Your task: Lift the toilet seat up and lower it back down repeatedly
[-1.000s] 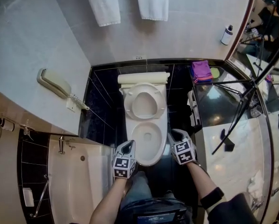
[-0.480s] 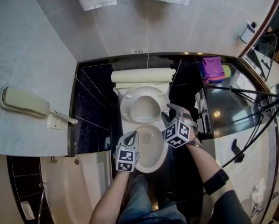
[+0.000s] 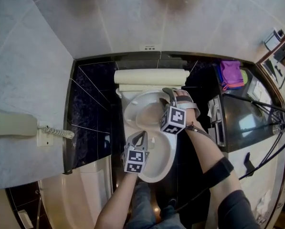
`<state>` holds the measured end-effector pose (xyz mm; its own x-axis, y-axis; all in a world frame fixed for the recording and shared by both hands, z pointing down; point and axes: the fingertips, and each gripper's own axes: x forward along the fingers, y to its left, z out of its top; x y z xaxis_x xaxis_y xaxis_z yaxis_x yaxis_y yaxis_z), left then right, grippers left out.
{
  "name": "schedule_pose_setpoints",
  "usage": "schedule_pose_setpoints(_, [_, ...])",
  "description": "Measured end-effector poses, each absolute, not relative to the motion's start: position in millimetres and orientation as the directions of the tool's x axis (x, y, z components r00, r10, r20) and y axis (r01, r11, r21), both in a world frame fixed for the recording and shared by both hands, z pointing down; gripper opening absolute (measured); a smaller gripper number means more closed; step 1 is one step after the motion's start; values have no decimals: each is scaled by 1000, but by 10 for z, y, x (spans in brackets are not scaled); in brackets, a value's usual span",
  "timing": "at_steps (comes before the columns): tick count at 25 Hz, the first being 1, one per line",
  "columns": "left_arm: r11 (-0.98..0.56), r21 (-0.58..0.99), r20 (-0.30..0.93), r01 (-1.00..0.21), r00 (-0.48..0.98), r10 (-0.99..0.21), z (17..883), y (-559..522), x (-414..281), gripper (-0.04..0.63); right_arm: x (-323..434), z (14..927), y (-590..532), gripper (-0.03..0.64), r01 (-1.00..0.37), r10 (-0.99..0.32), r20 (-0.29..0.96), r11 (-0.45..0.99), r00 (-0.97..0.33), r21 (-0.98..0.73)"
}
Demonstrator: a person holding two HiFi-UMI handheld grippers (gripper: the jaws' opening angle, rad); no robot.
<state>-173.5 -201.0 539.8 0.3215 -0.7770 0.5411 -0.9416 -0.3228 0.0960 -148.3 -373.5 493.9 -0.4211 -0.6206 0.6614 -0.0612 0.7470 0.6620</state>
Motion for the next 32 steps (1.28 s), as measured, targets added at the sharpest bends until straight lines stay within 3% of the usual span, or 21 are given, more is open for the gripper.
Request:
schedule_pose_setpoints(3, [-314,106,542,-944,319,-777,5460,-2036,-1774,-8,-1579,5081,-3836,178,16,-600,693,751,-400,660])
schedule_pose_setpoints(5, [-309,107,540,-945,317,-780,5481,-2045,-1803,-8,-1604,5141,-3859,98,41,-593,702,752,-394,658])
schedule_pose_setpoints(18, [-289,124,567,-949,306,-764,5656,-1862,-1784,-8,-1592,5112,-3728,100,32,-599,695,748,-398,663])
schedule_pose_setpoints(32, [-249,128,588,-960,276,-760,5786,-1483,-1596,-8,-1365,4937,-2673,87,0,-627,618,702,-475,712])
